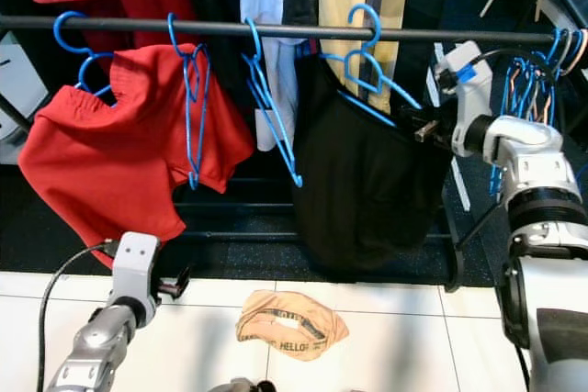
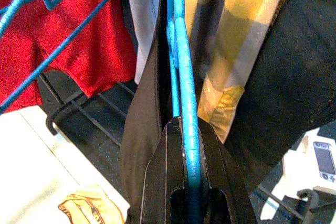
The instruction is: Hang hanger
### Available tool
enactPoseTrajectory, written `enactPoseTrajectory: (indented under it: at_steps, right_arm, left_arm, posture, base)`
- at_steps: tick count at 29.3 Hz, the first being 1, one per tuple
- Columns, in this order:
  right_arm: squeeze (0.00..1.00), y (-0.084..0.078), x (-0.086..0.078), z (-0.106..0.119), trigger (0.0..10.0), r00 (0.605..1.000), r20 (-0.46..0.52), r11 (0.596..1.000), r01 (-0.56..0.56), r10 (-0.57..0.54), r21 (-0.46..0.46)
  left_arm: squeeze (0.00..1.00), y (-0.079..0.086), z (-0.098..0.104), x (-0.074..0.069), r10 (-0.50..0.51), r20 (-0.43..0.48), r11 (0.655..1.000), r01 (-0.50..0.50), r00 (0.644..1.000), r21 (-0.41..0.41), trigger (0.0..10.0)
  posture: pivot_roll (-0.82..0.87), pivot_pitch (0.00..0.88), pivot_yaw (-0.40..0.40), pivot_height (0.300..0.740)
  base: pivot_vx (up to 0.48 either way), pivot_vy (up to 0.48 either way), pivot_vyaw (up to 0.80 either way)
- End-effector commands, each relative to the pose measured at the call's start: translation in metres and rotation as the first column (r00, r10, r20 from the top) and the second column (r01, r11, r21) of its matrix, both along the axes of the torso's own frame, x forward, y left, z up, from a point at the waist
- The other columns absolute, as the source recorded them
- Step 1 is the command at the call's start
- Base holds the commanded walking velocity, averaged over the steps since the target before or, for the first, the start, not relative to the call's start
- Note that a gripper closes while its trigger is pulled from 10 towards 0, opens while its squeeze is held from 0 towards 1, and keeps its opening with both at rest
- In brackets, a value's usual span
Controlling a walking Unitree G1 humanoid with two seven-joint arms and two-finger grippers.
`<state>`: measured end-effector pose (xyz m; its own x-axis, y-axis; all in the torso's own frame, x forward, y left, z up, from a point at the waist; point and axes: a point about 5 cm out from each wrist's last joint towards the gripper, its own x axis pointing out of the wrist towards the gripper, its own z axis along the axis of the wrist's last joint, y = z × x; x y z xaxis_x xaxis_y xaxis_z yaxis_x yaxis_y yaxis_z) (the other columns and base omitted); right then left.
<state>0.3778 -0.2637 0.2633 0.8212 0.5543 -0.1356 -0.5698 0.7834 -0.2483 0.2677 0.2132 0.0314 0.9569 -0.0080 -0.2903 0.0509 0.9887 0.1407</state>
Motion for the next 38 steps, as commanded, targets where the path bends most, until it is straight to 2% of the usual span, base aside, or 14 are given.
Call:
enactPoseTrajectory:
  at_steps: [1,8,10,14,18,25,27,32,34,38]
  right_arm:
    - [0.0,-0.003,-0.004,0.017,0.0,0.996,0.088,0.999,-0.023,0.02,0.041]
    - [0.0,-0.004,-0.009,0.008,0.0,0.996,0.056,0.997,-0.072,0.07,0.027]
    - [0.0,-0.009,-0.019,-0.002,0.0,0.993,0.036,0.994,-0.111,0.11,0.023]
    - [0.0,-0.012,-0.022,-0.003,0.0,0.994,0.039,0.994,-0.106,0.105,0.035]
    - [0.0,-0.025,-0.029,-0.008,0.0,0.997,0.044,0.996,-0.067,0.064,0.063]
    - [0.0,-0.031,-0.035,-0.015,0.0,0.998,0.035,0.997,-0.045,0.042,0.069]
    - [0.0,-0.034,-0.046,-0.022,0.0,0.999,0.024,0.996,-0.05,0.049,0.078]
    - [0.0,-0.033,-0.061,-0.027,0.0,0.993,-0.007,0.992,-0.115,0.116,0.06]
    - [0.0,-0.032,-0.071,-0.025,0.0,0.986,-0.027,0.986,-0.163,0.164,0.03]
    - [0.0,-0.034,-0.075,-0.02,0.0,0.985,-0.025,0.985,-0.171,0.171,0.021]
  left_arm:
    - [0.0,-0.002,-0.011,-0.005,0.006,-0.058,1.0,-0.007,0.998,-0.006,10.0]
    - [0.0,-0.004,-0.012,-0.001,0.01,-0.067,1.0,-0.01,0.998,-0.003,10.0]
    - [0.0,-0.003,-0.011,0.002,0.008,-0.071,1.0,-0.008,0.997,0.003,10.0]
    - [0.0,-0.003,-0.011,0.003,0.006,-0.07,1.0,-0.005,0.998,0.007,10.0]
    - [0.0,-0.005,-0.009,0.007,-0.014,-0.063,1.0,0.014,0.998,0.0,10.0]
    - [0.0,-0.008,-0.008,0.009,-0.037,-0.055,0.999,0.035,0.998,-0.025,10.0]
    - [0.0,-0.012,-0.004,0.011,-0.093,-0.038,0.994,0.091,0.995,-0.064,10.0]
    - [0.0,-0.013,-0.002,0.011,-0.154,-0.037,0.986,0.151,0.987,-0.071,10.0]
    - [0.0,-0.013,0.0,0.01,-0.215,-0.045,0.975,0.211,0.976,-0.072,10.0]
    - [0.0,-0.015,0.005,0.01,-0.264,-0.035,0.962,0.26,0.964,-0.08,10.0]
  posture:
    - [-0.03,0.112,0.023,0.74]
    - [-0.04,0.096,0.022,0.74]
    - [-0.04,0.077,0.024,0.74]
    - [-0.04,0.073,0.026,0.74]
    - [-0.05,0.058,0.03,0.74]
    - [-0.06,0.047,0.029,0.74]
    - [-0.06,0.038,0.03,0.74]
    - [-0.06,0.033,0.037,0.74]
    - [-0.07,0.03,0.042,0.74]
    - [-0.07,0.027,0.041,0.74]
  base:
    - [0.0,0.0,0.0]
    - [0.0,0.0,0.0]
    - [0.0,0.0,0.0]
    - [0.0,0.0,0.0]
    - [0.0,0.0,0.0]
    - [0.0,0.0,0.0]
    - [0.0,0.0,0.0]
    - [0.0,0.0,0.0]
    - [-0.27,0.0,0.0]
    - [-0.304,0.0,0.0]
